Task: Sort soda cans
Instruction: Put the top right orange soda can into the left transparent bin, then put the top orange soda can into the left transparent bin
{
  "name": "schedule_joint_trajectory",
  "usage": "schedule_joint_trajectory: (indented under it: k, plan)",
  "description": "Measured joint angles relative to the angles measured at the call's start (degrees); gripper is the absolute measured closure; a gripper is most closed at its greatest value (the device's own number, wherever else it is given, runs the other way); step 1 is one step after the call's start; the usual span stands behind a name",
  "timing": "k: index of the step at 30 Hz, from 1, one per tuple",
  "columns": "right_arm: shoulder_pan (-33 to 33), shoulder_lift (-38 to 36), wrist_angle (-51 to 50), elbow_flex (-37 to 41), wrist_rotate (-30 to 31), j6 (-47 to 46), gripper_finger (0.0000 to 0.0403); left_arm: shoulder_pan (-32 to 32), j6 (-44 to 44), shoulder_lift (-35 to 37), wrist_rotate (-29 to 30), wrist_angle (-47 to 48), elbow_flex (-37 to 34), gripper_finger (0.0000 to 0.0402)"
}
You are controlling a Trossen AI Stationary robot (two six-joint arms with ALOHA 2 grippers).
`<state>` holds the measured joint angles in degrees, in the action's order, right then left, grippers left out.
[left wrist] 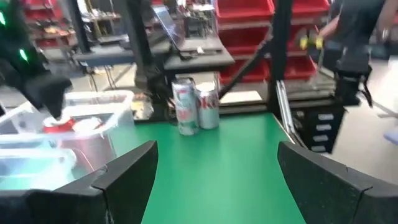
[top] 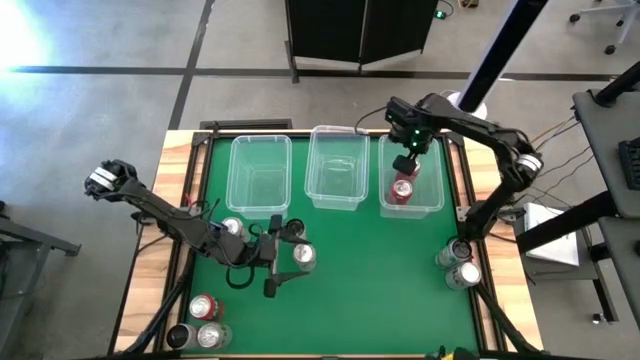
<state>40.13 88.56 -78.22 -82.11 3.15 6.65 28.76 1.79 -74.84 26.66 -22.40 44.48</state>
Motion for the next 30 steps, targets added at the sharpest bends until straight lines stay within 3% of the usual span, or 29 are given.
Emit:
schedule_joint_trajectory:
  k: [3,8,11,14,17,22,27,30]
  plan:
    - [-5.32,-5.52,3.29,-0.33,-0.32,-0.79,0.0052,0.43,6.17,2.55,3.83,12.81,3.40,0.0086]
    - [-19.32,-14.90,18.57,1.49,-0.82,-3.56,0.0067,0.58,24.73,5.20,5.62,51.05,15.57,0.0086]
    - [-27.24,-19.19,27.66,4.62,-0.72,-4.44,0.0071,0.58,38.04,4.25,3.58,75.63,22.45,0.0086]
    - [-34.59,-21.75,34.06,8.52,-0.76,-5.21,0.0065,0.62,49.14,2.64,-0.48,93.66,26.56,0.0086]
    - [-41.25,-22.75,39.22,12.83,-0.68,-5.82,0.0050,0.74,54.63,2.12,-4.89,101.88,28.14,0.0086]
    - [-49.25,-22.14,48.46,19.10,1.18,-7.68,0.0040,1.13,55.43,2.36,-13.72,105.92,27.93,0.0086]
    - [-55.85,-20.69,49.19,21.66,10.94,-10.50,0.0039,4.95,54.94,3.80,-15.52,105.51,26.03,0.0086]
    - [-58.85,-20.06,49.11,22.85,13.21,-13.18,0.0039,6.93,54.97,4.81,-15.24,105.47,24.70,0.0086]
